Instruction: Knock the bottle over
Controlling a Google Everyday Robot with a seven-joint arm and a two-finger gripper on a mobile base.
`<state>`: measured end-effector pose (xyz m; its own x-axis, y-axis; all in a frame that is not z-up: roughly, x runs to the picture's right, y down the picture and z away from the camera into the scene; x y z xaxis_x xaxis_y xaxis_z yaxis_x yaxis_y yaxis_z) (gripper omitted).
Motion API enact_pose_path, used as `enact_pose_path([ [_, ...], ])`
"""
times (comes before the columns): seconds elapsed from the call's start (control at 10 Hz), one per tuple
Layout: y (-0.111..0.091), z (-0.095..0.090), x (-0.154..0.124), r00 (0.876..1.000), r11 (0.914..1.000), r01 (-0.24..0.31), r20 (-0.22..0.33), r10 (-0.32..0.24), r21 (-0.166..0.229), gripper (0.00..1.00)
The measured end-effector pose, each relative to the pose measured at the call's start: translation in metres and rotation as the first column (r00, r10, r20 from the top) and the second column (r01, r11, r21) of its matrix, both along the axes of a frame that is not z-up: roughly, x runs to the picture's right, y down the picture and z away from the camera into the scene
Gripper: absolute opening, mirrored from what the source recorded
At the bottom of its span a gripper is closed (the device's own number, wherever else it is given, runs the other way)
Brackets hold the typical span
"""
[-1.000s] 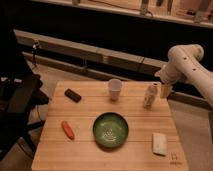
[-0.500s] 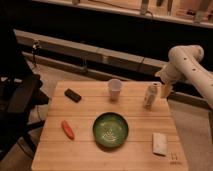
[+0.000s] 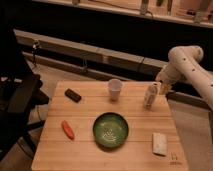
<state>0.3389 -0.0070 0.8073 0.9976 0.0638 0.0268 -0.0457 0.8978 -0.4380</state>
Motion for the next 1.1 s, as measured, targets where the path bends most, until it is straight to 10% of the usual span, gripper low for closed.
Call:
enact_pose_path([
  [0.3, -0.002, 0.003, 0.008, 0.999, 0.9999, -0.003, -0.032, 0.004, 0.015, 0.02],
  [1.1, 0.005, 0.014, 0.007, 1.0, 0.9999, 0.01, -0.023, -0.01, -0.009, 0.0],
])
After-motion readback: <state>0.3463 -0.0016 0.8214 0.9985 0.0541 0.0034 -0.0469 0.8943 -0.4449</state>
